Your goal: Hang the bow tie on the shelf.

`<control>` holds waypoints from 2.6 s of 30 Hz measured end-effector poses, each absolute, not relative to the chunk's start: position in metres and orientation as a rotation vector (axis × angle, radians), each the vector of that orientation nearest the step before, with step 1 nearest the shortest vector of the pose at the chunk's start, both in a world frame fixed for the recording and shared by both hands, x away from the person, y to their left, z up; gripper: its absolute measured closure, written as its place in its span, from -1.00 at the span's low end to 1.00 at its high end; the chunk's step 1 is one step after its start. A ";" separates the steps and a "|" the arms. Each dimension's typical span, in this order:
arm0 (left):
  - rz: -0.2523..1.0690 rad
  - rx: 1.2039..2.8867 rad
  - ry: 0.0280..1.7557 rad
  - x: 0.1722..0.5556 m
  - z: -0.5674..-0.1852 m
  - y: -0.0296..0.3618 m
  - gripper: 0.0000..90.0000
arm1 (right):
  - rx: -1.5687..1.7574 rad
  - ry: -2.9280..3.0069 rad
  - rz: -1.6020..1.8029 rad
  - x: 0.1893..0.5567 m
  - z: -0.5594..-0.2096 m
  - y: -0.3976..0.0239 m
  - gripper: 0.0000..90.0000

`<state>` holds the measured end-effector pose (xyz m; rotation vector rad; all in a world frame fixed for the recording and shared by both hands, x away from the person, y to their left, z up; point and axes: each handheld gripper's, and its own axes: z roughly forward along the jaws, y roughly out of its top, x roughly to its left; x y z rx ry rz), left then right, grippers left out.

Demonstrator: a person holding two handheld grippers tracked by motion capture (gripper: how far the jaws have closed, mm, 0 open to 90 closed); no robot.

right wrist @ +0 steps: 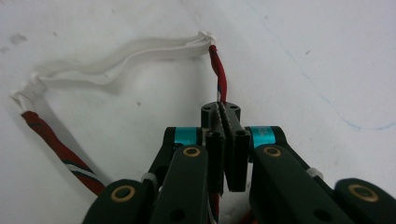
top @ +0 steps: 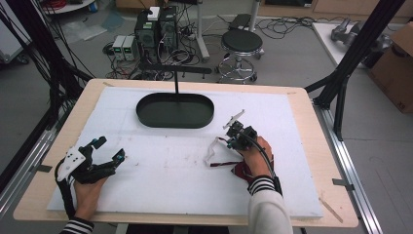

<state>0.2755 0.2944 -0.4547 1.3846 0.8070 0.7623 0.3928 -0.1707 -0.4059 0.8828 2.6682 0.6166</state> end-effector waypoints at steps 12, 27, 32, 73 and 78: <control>0.762 1.384 0.807 0.275 -0.455 0.294 -0.68 | 0.937 2.543 0.931 0.387 -0.387 -0.180 0.97; 0.762 1.385 0.806 0.275 -0.455 0.294 -0.68 | 1.009 2.312 1.271 0.380 -0.370 -0.188 0.98; 0.762 1.386 0.806 0.275 -0.455 0.294 -0.68 | 1.026 2.219 1.371 0.379 -0.363 -0.189 0.98; 0.760 1.377 0.813 0.276 -0.455 0.295 -0.68 | 0.935 1.993 1.498 0.442 -0.308 -0.136 0.98; 0.761 1.378 0.810 0.276 -0.455 0.295 -0.68 | 0.948 1.975 1.505 0.449 -0.306 -0.133 0.98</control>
